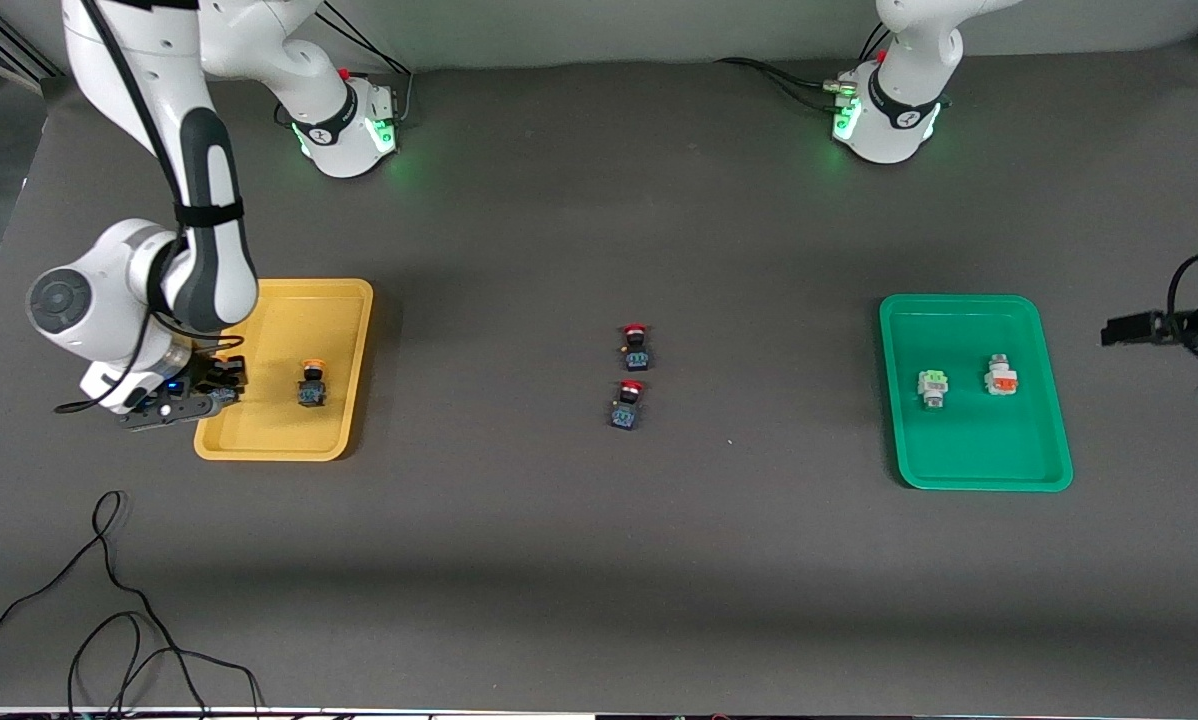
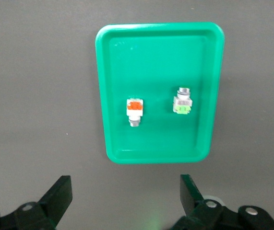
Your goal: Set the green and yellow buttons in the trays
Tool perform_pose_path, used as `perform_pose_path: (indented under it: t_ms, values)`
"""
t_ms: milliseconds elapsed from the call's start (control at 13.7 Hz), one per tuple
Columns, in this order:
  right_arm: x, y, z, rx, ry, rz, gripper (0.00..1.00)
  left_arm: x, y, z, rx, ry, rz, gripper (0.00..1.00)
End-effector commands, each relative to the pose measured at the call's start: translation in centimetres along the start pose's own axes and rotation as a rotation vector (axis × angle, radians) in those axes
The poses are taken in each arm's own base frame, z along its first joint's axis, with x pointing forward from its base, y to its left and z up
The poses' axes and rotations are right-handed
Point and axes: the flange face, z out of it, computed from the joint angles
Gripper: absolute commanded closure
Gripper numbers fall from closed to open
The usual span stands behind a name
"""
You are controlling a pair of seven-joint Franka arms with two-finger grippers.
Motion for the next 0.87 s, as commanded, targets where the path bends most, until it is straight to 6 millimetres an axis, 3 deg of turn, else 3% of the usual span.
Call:
perform_pose_path:
  t_ms: [0, 146, 437, 510, 582, 801]
  values:
    - [-0.3, -0.4, 3.2, 0.026, 0.04, -0.026, 1.0, -2.4, 2.6, -3.7, -0.004, 0.039, 0.035, 0.0]
    - [-0.7, -0.8, 5.2, 0.053, 0.068, -0.038, 1.0, -3.5, 5.9, -5.5, 0.012, 0.062, 0.069, 0.0]
    - [-0.6, -0.7, 5.5, 0.049, 0.068, -0.047, 1.0, -4.2, 13.3, -7.1, 0.036, 0.087, 0.044, 0.0]
    - [-0.5, -0.9, 5.4, 0.053, 0.068, -0.049, 0.28, -4.2, 14.6, -7.3, 0.036, 0.09, 0.045, 0.0]
    - [-0.3, -1.1, 5.1, 0.061, 0.075, -0.055, 0.0, -4.3, 15.5, -7.4, 0.016, 0.092, 0.055, 0.0]
    - [0.0, -1.6, 3.7, 0.1, 0.101, -0.044, 0.0, -4.9, 15.4, -7.9, -0.001, 0.09, 0.05, 0.0]
